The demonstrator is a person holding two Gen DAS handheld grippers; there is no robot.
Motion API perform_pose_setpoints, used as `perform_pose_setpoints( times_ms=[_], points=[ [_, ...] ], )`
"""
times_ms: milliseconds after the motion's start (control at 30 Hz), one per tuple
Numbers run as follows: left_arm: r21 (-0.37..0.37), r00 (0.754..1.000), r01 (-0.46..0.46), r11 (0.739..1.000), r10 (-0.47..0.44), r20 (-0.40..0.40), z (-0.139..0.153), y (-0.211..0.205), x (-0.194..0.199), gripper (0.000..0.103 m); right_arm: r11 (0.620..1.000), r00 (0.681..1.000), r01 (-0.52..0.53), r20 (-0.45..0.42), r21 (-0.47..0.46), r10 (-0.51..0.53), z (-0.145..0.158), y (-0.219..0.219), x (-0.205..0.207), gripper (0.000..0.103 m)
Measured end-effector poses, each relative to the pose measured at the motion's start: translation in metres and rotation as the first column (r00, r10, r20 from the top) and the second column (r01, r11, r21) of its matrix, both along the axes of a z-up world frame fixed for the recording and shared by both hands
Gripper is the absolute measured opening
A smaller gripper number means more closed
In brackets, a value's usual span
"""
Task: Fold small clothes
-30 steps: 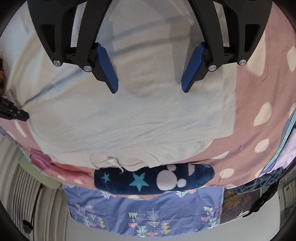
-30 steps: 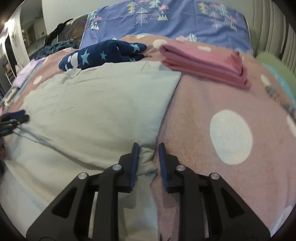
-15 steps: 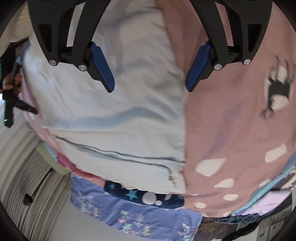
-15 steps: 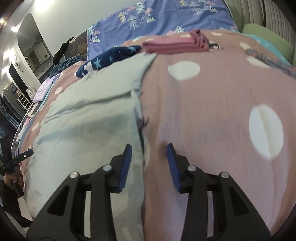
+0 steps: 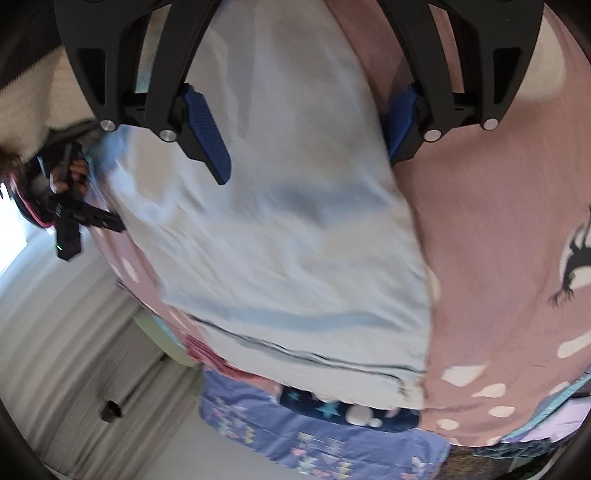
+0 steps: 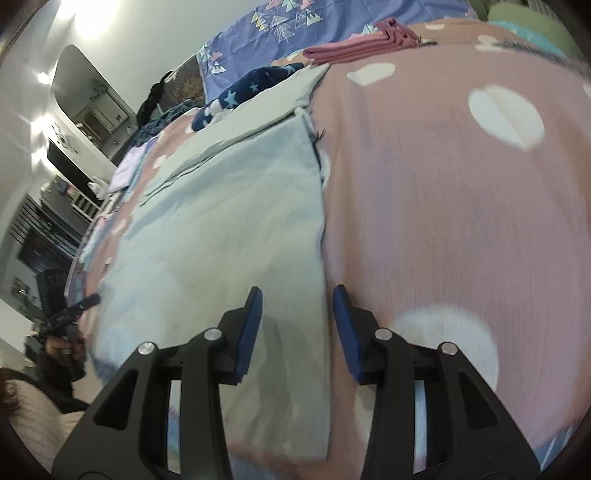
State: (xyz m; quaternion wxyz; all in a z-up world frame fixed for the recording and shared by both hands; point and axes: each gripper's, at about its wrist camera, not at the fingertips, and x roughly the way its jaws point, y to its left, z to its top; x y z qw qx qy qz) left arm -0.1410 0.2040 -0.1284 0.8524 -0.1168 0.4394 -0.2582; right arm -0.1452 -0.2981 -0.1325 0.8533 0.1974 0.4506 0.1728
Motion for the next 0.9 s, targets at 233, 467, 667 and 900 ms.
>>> perform_pose_setpoints(
  times_ms=[233,467,667,900],
  points=[
    [-0.087,0.998,0.053,0.995,-0.056,-0.034,-0.007,0.0,-0.029,0.043,0.997,0.999,-0.025,-0.04,0.079,0.029,-0.002,-0.001,-0.03,0.041],
    [-0.082,0.998,0.025,0.996,-0.03,-0.062,-0.01,0.008,-0.034,0.027,0.999,0.996,-0.05,-0.067,0.019,0.051,0.001,0.001,-0.044,0.037],
    [-0.062,0.999,-0.013,0.998,0.01,-0.048,-0.007,0.011,-0.032,0.015,1.0,0.998,-0.02,-0.067,-0.003,0.019,0.001,0.01,-0.038,0.014],
    [-0.061,0.998,-0.055,0.997,0.055,-0.001,0.01,0.032,-0.04,0.002,1.0,1.0,-0.002,-0.018,-0.006,0.002,0.015,0.012,-0.043,0.009]
  ],
)
